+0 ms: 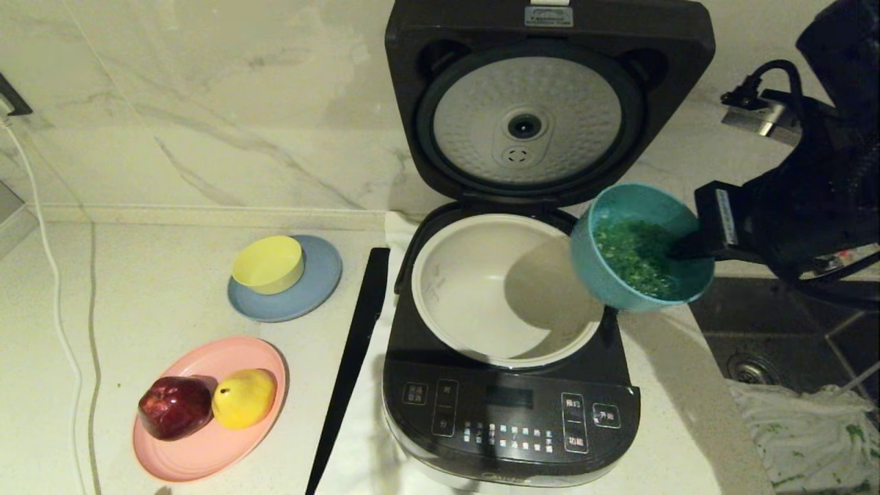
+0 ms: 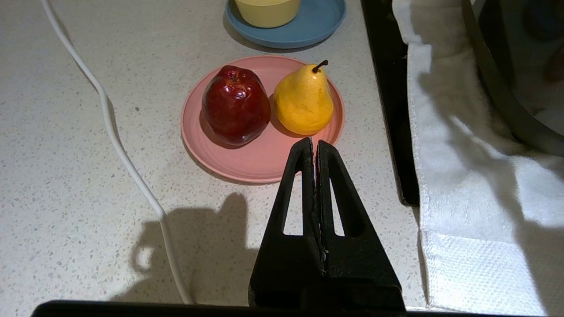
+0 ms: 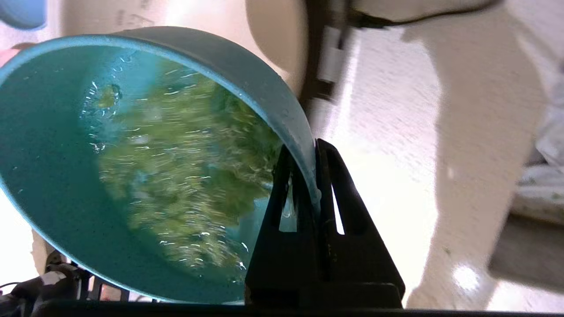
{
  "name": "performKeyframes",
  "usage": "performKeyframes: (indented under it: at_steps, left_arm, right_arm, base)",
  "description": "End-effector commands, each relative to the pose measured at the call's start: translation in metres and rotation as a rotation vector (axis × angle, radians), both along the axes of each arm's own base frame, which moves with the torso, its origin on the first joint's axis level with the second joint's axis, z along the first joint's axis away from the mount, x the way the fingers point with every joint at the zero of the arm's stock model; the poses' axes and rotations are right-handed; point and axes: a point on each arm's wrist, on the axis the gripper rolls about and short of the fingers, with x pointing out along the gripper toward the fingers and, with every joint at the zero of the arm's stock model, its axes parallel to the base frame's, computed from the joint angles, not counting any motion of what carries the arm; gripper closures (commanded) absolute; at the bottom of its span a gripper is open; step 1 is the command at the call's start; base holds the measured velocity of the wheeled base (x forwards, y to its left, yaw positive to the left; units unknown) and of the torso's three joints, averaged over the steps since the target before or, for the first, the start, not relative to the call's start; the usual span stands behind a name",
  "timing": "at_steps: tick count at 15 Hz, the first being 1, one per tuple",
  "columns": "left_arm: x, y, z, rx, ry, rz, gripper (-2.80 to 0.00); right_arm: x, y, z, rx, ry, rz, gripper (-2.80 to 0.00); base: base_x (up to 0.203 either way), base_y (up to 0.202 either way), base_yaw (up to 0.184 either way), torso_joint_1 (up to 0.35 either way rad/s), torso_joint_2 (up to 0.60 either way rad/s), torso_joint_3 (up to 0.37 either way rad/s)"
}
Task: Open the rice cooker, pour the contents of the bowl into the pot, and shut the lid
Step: Pour the water from the bowl into the rice cooker
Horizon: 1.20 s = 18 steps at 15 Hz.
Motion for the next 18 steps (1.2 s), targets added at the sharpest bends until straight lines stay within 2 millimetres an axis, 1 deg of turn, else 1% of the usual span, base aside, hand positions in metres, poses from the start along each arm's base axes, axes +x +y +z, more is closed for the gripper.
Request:
performKeyframes:
  at_steps: [1, 3, 7, 10, 13, 15, 17, 18]
  left_arm:
    - [0.000, 0.000, 0.000, 0.001, 0.000, -0.001, 0.00]
    - [0.000, 0.000, 0.000, 0.001, 0.000, 0.000, 0.00]
    - [0.000, 0.000, 0.000, 0.001, 0.000, 0.000, 0.00]
    - [0.000, 0.000, 0.000, 0.001, 0.000, 0.001, 0.00]
    - [0.000, 0.000, 0.000, 0.001, 0.000, 0.000, 0.00]
    - [0.000, 0.000, 0.000, 0.001, 0.000, -0.001, 0.00]
    - [0.000, 0.000, 0.000, 0.001, 0.000, 0.001, 0.00]
    - [0.000, 0.000, 0.000, 0.001, 0.000, 0.000, 0.00]
  right_arm:
    - [0.012, 0.026, -0.008, -0.034, 0.011, 0.029, 0.00]
    - [0.018, 0.039, -0.008, -0.036, 0.002, 0.029, 0.00]
    - [0.035, 0.062, -0.018, -0.028, 0.018, 0.008, 0.00]
    - [0.055, 0.077, -0.026, -0.013, -0.037, -0.048, 0.00]
    - [0.068, 0.085, -0.036, -0.024, -0.065, -0.078, 0.00]
    - [0.068, 0.086, -0.033, -0.009, -0.088, -0.082, 0.00]
    - [0.061, 0.087, -0.028, -0.016, -0.109, -0.088, 0.00]
    - [0.058, 0.089, -0.030, -0.036, -0.116, -0.097, 0.00]
  base:
    - [0.000, 0.000, 0.000, 0.000, 0.00, 0.000]
    - [0.000, 0.000, 0.000, 0.000, 0.00, 0.000]
    - [0.000, 0.000, 0.000, 0.000, 0.00, 0.000]
    - [0.000, 0.000, 0.000, 0.000, 0.00, 0.000]
    - [0.000, 0.000, 0.000, 0.000, 0.00, 0.000]
    - [0.000, 0.000, 0.000, 0.000, 0.00, 0.000]
    - [0.000, 0.000, 0.000, 0.000, 0.00, 0.000]
    - [0.000, 0.000, 0.000, 0.000, 0.00, 0.000]
